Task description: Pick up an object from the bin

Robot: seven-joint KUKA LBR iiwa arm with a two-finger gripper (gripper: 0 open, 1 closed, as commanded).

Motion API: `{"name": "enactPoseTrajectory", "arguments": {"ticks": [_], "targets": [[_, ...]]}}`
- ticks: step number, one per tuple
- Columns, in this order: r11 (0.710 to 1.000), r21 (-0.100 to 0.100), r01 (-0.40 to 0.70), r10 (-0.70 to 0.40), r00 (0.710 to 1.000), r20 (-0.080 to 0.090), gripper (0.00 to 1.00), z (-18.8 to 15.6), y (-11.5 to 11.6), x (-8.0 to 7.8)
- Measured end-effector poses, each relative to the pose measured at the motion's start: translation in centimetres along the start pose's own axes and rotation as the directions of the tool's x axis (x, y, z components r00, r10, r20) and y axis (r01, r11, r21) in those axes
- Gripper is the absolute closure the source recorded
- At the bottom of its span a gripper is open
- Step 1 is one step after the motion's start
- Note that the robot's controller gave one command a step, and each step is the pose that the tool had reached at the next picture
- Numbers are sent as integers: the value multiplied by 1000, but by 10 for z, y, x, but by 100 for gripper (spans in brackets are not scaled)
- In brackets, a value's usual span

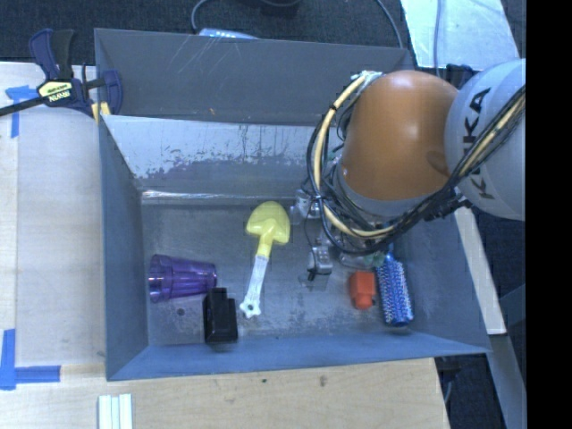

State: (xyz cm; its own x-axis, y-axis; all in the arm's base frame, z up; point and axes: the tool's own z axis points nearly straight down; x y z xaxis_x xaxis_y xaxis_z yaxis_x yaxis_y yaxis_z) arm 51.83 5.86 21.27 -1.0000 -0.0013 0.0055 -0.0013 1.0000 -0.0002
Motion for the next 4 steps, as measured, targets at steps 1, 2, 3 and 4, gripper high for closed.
{"name": "enactPoseTrajectory", "arguments": {"ticks": [1, 2, 3, 4], "targets": [[1000, -1, -1, 1, 1000, 9, 0, -5, 0, -2], [999, -2, -46, 46, 999, 11, 0, 8, -1, -10], [1000, -1, -24, 24, 1000, 10, 0, 37, 16, -48], [967, 2, 255, -255, 967, 16, 0, 64, 14, -86]]}}
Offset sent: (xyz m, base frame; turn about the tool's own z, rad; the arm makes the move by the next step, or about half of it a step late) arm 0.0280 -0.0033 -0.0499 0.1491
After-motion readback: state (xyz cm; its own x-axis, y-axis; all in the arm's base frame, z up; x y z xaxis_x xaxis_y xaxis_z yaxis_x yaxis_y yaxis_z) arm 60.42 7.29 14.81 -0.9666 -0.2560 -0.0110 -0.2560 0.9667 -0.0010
